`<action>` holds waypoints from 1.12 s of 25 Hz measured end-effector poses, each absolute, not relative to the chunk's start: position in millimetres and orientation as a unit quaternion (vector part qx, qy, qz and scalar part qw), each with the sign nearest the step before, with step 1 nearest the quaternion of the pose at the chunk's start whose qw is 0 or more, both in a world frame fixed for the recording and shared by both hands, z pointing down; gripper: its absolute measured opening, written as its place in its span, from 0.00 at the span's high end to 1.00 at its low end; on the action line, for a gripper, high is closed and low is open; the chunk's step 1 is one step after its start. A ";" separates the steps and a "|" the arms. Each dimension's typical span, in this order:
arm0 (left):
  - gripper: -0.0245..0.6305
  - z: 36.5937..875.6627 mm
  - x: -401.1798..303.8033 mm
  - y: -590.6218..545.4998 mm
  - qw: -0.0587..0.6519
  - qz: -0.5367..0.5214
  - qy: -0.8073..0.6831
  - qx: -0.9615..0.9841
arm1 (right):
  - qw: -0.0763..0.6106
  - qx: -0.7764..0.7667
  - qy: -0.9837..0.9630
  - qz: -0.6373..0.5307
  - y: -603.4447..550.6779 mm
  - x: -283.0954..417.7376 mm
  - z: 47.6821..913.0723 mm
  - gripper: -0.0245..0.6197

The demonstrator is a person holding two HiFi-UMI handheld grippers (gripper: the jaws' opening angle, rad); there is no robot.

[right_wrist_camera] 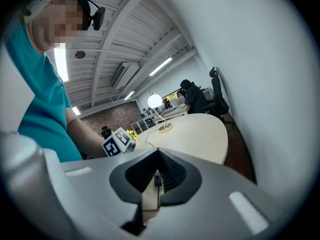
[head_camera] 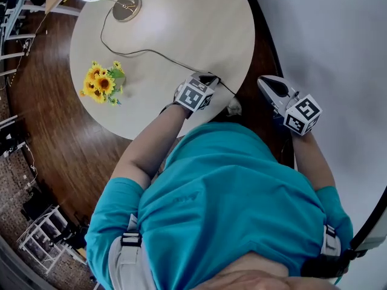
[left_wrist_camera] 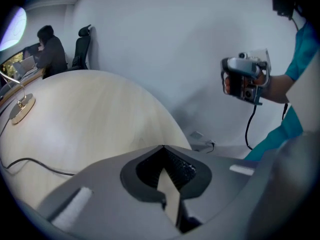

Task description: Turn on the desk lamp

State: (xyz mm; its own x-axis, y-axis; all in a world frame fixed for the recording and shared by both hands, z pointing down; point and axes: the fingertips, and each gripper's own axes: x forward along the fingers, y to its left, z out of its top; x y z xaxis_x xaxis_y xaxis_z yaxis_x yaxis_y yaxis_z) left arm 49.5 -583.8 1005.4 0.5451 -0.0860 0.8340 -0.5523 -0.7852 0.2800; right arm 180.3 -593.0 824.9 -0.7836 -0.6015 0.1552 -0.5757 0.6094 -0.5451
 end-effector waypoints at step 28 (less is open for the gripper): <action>0.93 652.1 -140.1 -427.2 0.160 0.021 -0.369 0.915 | -0.017 -0.227 0.962 -0.153 -447.0 28.3 599.9 0.96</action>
